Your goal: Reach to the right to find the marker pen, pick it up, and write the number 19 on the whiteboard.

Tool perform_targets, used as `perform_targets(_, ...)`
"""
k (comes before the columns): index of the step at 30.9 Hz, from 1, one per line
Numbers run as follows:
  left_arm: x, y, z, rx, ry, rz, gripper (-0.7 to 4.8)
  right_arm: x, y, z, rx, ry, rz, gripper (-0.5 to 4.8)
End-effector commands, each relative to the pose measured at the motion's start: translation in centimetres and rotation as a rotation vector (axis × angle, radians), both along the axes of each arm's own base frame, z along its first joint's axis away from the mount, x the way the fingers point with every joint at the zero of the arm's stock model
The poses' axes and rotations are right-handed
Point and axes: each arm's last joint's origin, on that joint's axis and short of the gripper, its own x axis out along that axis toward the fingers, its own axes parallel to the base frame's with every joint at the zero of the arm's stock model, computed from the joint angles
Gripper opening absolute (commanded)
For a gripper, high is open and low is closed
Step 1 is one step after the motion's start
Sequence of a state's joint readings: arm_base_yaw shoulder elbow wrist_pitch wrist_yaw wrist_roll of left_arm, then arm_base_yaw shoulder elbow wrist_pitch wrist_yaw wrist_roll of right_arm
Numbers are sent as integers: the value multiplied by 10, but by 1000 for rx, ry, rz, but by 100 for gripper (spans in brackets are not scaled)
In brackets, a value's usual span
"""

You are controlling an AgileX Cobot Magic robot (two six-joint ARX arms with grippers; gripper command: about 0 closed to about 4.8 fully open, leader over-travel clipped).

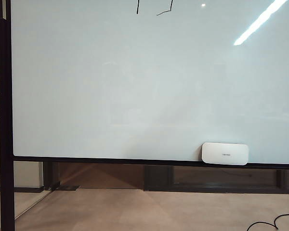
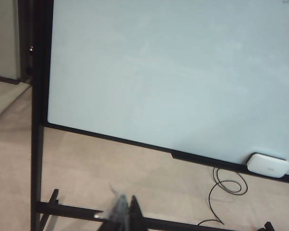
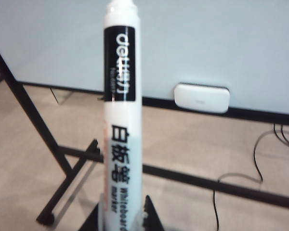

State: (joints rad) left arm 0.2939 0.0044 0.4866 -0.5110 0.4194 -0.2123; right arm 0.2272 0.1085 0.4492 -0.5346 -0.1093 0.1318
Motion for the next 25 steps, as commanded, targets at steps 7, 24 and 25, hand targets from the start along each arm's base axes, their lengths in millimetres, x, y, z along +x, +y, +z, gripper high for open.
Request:
perform_targets(7,25,7,-33,-17,-18,-11,-5,19,4,-25,70,-59,-10,-2)
perform_targets(24,43,13,-89,-138,137,11,-4,29,7,-70,96,77,-30,-2)
perform_targets(25,44,13,-91,-139,140,19,-4,30,7,-72,100,80,-32,-2)
